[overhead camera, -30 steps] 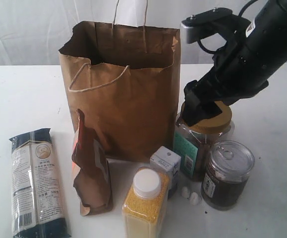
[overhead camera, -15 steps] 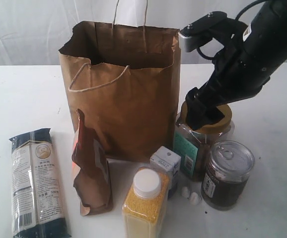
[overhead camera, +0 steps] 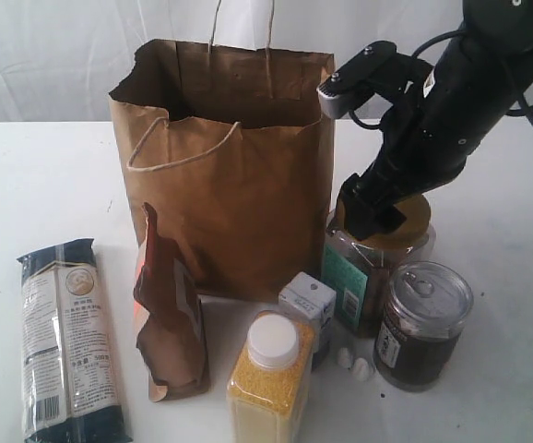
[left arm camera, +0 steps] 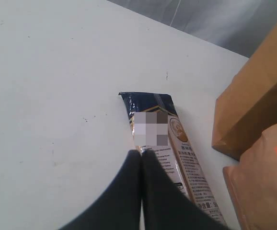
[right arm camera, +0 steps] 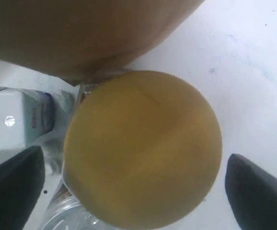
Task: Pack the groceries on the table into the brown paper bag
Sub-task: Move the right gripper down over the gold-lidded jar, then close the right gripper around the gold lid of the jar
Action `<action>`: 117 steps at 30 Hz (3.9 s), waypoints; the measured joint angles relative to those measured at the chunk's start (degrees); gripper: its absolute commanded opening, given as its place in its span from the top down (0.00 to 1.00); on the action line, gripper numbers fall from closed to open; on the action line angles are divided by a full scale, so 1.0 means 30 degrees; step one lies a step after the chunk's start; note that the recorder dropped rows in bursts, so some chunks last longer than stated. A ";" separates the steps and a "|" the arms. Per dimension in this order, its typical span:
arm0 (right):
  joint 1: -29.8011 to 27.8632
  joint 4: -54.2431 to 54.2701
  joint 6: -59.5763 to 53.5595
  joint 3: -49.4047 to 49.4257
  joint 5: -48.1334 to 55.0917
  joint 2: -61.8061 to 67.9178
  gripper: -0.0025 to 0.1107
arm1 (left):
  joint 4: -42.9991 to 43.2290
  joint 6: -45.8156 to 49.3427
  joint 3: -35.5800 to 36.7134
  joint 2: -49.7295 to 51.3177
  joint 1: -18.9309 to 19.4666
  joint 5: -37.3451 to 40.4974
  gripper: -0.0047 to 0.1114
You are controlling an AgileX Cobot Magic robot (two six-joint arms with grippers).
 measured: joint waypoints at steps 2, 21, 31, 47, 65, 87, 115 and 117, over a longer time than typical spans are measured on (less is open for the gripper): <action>0.0000 -0.0145 0.0000 0.0000 -0.0075 0.0000 0.14 | 0.0000 0.0000 0.0000 0.0000 0.0000 0.0000 0.96; 0.0000 -0.0429 -0.0043 -0.1913 0.0515 0.2484 0.14 | 0.0000 0.0000 0.0000 0.0000 0.0000 0.0000 0.96; 0.0000 -0.0429 -0.0043 -0.2084 0.1057 0.2843 0.14 | 0.0000 0.0000 0.0000 0.0000 0.0000 0.0000 0.96; 0.0000 -0.0169 -0.0043 -0.2135 0.2880 0.2843 0.14 | 0.0000 0.0000 0.0000 0.0000 0.0000 0.0000 0.96; 0.0000 0.0340 0.0037 -0.2099 0.4017 0.2049 0.14 | 0.0000 0.0000 0.0000 0.0000 0.0000 0.0000 0.96; 0.0000 0.0998 0.0960 -0.1669 0.2957 0.0441 0.14 | 0.0000 0.0000 0.0000 0.0000 0.0000 0.0000 0.96; -0.0224 0.0911 0.0666 0.1050 0.0367 -0.0304 0.14 | 0.0000 0.0000 0.0000 0.0000 0.0000 0.0000 0.96; -0.0281 0.0878 0.0614 0.1050 0.0336 -0.0265 0.14 | 0.0000 0.0000 0.0000 0.0000 0.0000 0.0000 0.96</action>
